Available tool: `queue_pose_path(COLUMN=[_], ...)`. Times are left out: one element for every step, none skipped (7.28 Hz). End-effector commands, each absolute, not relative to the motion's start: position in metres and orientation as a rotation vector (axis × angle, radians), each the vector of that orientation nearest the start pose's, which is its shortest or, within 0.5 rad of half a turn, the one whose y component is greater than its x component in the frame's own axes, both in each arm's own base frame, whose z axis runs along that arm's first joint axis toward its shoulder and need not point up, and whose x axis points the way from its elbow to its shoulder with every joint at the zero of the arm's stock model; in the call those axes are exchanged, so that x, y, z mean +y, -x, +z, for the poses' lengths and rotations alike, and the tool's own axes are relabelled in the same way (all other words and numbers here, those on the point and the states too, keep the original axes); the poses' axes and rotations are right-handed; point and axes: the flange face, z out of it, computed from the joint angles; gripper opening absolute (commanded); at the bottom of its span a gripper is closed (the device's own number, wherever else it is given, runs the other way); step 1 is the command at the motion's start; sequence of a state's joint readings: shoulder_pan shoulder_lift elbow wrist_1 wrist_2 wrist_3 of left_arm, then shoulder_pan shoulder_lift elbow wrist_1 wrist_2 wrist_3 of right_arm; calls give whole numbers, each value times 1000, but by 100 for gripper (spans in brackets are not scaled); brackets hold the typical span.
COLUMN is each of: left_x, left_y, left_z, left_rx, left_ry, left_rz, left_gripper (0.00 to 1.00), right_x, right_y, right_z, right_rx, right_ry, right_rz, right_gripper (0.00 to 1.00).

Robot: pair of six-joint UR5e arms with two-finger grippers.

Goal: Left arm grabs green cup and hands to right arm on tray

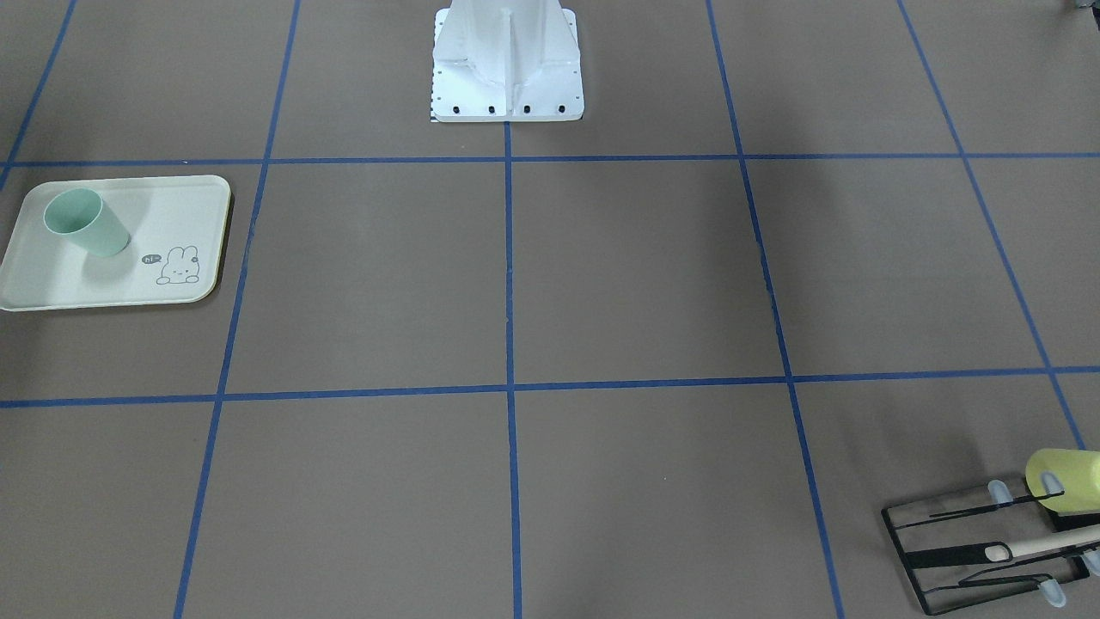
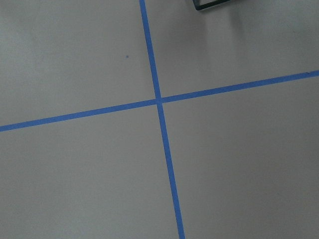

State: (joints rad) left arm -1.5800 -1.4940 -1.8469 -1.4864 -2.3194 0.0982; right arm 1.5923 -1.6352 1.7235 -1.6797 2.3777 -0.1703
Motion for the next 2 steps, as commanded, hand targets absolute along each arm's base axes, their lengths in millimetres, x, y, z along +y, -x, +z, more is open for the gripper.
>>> queue_pose_path(left_x=[-459,-459], left_y=[70,70], left_z=[570,570], left_rx=[741,741], left_ry=[-150,-150], left_rz=[128,128], left_gripper=[100,100], right_x=[-461,-461], right_y=[-71,-71], right_z=[622,622], right_rx=[-805,-805], right_ry=[-60,-60], right_rz=[-133,-133], right_gripper=[100,100])
